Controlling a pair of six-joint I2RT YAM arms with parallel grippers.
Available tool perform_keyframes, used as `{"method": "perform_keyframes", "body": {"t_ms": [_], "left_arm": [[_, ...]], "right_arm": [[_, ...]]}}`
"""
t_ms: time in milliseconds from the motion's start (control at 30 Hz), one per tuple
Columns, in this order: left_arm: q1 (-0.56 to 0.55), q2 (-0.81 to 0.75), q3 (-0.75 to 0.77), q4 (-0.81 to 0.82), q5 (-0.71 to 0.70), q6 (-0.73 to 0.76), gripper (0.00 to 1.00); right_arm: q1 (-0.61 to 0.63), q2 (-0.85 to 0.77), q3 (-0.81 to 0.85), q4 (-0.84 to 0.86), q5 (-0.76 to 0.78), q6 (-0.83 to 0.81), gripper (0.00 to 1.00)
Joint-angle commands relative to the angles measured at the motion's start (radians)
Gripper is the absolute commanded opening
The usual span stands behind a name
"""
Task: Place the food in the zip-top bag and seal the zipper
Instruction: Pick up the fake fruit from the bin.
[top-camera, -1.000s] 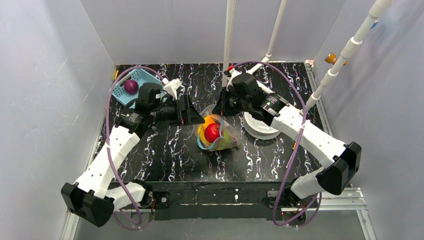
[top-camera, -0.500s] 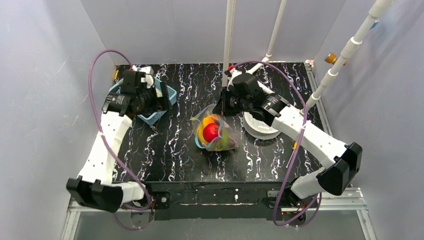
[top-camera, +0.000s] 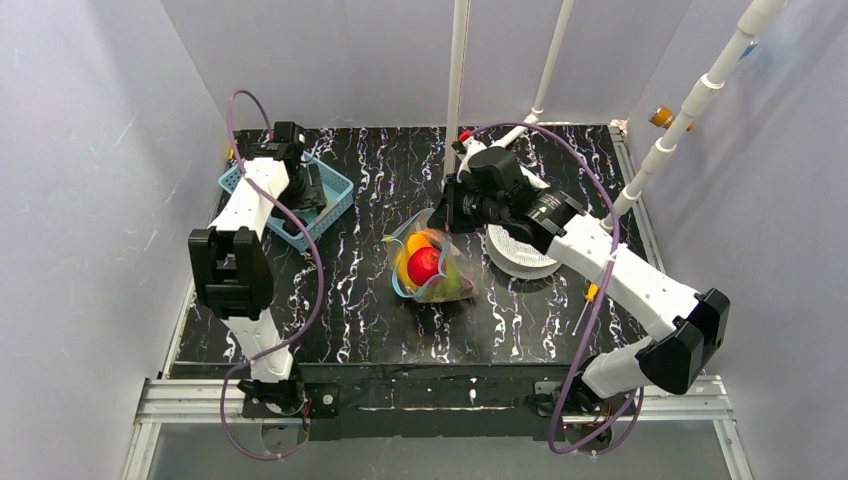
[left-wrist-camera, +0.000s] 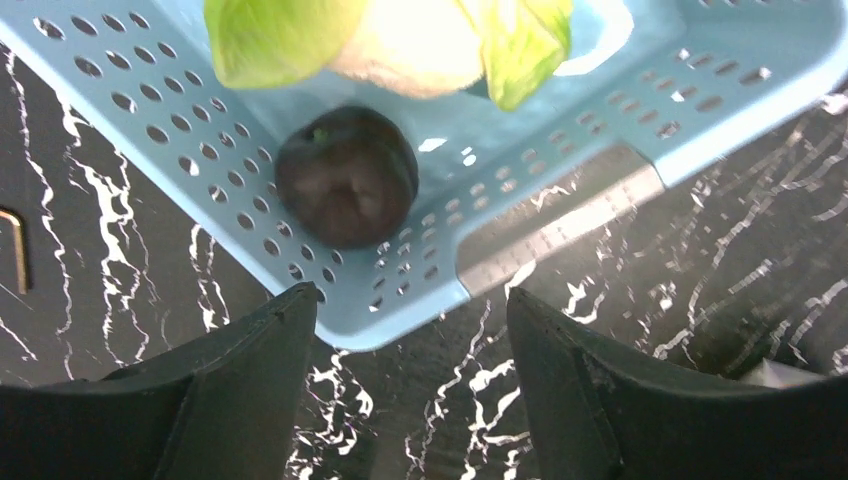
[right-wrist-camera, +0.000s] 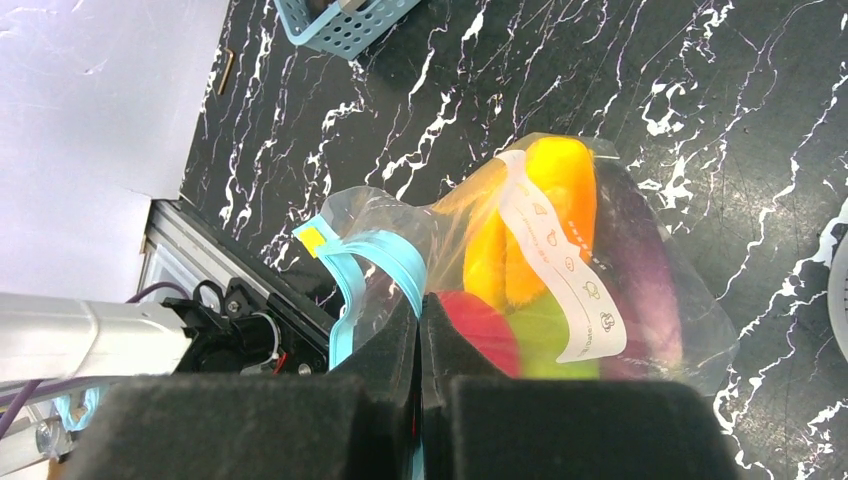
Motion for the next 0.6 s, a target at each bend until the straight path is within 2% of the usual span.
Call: {"method": "perform_keyframes", "body": {"t_ms": [0,133,267,467,567], "left_arm": [[0.022,0.036,0.078,-0.026,-0.085,0.043,0.67],[0.032,0.094,0.088,-0.031,-0.071,0.044,0.66],[0.034,0.13,0.042,0.023,-0.088,0.06,0.69],[0.045,0.181,0.053,0.034,-0.086,0.061,0.73],[0.091,0.197,0.057,0.033,-0.067,0.053,0.72]], "right_arm": [[-0.006,-0.069,-0.011,0.029,0.011,-0.009,0.01],[-0.006,-0.054,-0.012,0.034,-0.013,-0.001,0.01],[-0.006,-0.036,0.002,0.033,-0.023,0.001,0.01],[-0.006,-0.015,0.019,0.04,-0.027,0.004,0.01],[-0.006,-0.007,0.016,0.046,-0.035,0.007,0.01]]}}
